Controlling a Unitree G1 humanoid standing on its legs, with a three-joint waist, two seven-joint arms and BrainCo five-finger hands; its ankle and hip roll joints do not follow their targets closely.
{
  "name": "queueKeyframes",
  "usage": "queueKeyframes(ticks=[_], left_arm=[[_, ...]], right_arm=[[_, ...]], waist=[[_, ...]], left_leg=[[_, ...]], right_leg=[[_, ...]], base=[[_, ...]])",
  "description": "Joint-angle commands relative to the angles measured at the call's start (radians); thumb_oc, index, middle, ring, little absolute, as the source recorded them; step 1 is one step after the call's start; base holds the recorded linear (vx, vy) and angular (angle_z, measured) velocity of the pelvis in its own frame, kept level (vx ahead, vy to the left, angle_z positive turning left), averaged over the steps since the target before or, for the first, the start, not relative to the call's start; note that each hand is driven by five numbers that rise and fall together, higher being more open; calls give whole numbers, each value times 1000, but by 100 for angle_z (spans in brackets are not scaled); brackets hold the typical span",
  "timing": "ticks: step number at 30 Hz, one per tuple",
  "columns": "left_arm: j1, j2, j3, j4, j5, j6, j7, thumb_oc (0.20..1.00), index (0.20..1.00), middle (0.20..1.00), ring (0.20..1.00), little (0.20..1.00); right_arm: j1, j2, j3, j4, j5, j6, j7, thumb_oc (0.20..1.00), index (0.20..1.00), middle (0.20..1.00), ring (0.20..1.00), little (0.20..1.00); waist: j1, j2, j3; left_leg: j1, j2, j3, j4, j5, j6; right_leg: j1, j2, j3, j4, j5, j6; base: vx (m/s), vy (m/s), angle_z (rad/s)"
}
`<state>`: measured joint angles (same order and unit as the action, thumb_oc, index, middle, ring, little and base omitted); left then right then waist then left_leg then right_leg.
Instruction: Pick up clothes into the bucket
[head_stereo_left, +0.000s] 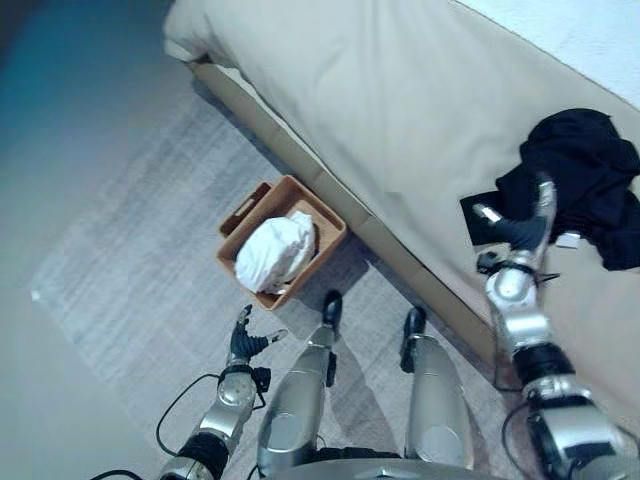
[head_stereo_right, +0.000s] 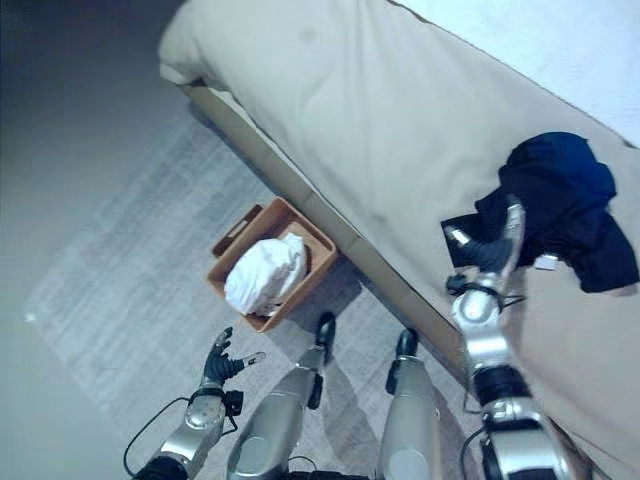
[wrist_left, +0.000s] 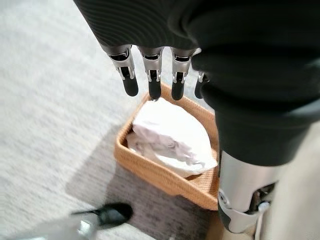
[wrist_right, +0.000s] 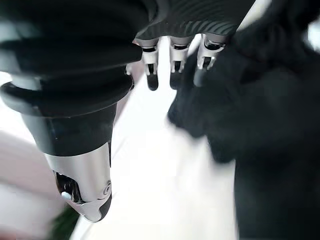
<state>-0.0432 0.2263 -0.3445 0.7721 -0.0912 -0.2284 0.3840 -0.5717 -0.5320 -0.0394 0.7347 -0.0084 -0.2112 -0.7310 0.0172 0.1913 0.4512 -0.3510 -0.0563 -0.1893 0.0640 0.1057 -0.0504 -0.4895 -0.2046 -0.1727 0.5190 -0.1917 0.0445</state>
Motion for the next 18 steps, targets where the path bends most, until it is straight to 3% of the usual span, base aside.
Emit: queueKeyframes(ticks=[1, 10, 18], left_arm=[[-40, 5, -35, 50, 72, -12, -22, 1000, 1000, 1000, 1000, 1000], [-51, -12, -99, -16, 21, -31, -32, 1000, 1000, 1000, 1000, 1000], [-75, 28, -151, -123, 24, -34, -50, 1000, 1000, 1000, 1000, 1000]], right_arm=[[-28, -101, -13, 48, -18, 16, -87, 1000, 1000, 1000, 1000, 1000], [-204, -288, 70, 318, -23, 80, -101, 1000, 1000, 1000, 1000, 1000], [-361, -399, 249, 505, -34, 130, 61, 1000, 1000, 1000, 1000, 1000]], waist=[[4, -14, -12], [1, 42, 12], [4, 76, 58]], left_leg=[[8, -14, 3, 37, -34, -11], [-16, -6, 17, 13, -2, -19], [-57, 5, 20, -22, 47, -45]], right_leg=[[68, 7, 33, -98, 48, 36], [-12, 5, 57, -16, 20, 31], [-95, -9, 38, 80, -13, 24]], base=[[-7, -54, 3], [-21, -52, -5], [-44, -74, 5]])
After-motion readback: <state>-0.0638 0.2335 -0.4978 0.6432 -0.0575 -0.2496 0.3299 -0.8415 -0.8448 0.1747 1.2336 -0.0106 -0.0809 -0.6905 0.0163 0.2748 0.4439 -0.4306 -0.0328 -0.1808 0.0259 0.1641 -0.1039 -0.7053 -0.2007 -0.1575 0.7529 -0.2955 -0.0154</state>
